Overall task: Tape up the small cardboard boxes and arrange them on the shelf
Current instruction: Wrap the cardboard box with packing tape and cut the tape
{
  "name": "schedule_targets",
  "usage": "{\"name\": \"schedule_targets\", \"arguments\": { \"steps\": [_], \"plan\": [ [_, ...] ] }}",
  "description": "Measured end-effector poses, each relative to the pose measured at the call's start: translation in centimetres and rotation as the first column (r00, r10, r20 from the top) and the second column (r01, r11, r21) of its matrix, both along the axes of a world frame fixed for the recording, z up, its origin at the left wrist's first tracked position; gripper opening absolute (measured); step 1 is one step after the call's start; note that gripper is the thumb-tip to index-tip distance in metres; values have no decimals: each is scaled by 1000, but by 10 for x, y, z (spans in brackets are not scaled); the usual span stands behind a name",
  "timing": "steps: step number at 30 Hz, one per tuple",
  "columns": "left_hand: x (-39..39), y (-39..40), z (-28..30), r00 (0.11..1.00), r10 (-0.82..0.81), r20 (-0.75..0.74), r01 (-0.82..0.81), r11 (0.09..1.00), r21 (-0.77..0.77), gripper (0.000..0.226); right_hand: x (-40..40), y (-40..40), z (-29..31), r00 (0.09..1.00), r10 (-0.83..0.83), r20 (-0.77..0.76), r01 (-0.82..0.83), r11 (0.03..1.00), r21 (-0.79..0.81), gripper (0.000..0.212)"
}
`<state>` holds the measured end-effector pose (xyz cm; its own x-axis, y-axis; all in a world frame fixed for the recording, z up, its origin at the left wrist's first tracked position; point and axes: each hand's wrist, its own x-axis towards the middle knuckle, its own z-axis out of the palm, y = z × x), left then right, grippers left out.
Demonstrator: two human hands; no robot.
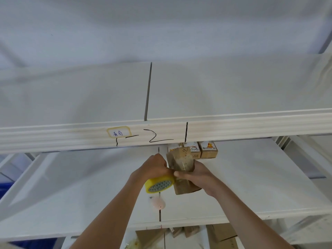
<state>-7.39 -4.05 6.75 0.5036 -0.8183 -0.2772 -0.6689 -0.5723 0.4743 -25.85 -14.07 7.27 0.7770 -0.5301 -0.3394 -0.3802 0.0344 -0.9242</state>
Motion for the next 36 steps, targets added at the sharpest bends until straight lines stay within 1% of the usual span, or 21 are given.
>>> {"name": "schedule_targets", "arguments": {
  "steps": [1, 3, 4, 8, 11, 12, 15, 17, 21, 26, 31, 36],
  "plan": [
    [-1, 0, 0, 1000, 6, 7, -6, 1000, 9, 46, 4, 1, -1, 999, -31, -21, 30, 999, -28, 56],
    [-2, 2, -1, 999, 27, -21, -27, 1000, 17, 48, 8, 0, -2, 997, -50, -61, 48, 998, -26, 57],
    [-2, 5, -1, 998, 36, -54, -35, 999, 23, 48, 8, -2, -3, 996, -47, -74, 46, 999, -17, 56],
    [-2, 19, -4, 962, 67, -265, -67, 998, 8, 52, 4, -7, -6, 993, -77, -85, 78, 997, 11, 48],
    [-2, 27, -3, 952, 36, -303, -39, 999, -3, 47, 1, -8, -8, 993, -65, -103, 68, 997, 23, 51],
    [-1, 29, -3, 948, 27, -318, -30, 1000, -6, 44, -1, -10, -8, 992, -66, -107, 69, 997, 25, 50],
    [3, 36, 0, 932, 25, -362, -33, 999, -13, 37, -4, -13, -6, 992, -71, -106, 75, 996, 41, 35],
    [5, 38, 1, 935, 8, -354, -15, 1000, -16, 38, -6, -14, -7, 992, -60, -114, 66, 997, 49, 34],
    [7, 36, -1, 974, -19, -228, 25, 999, 26, 41, -7, -12, -9, 992, -36, -117, 48, 994, 101, 41],
    [11, 37, -7, 989, 32, -146, -24, 998, 56, 52, -13, -14, -6, 994, -15, -106, 28, 992, 126, 41],
    [9, 36, -10, 975, 11, -220, -13, 1000, -8, 55, -18, -19, -1, 997, -20, -80, 34, 982, 187, 44],
    [13, 39, -12, 957, -28, -287, 23, 999, -23, 50, -30, -29, 1, 998, -22, -55, 34, 974, 223, 45]
  ]
}}
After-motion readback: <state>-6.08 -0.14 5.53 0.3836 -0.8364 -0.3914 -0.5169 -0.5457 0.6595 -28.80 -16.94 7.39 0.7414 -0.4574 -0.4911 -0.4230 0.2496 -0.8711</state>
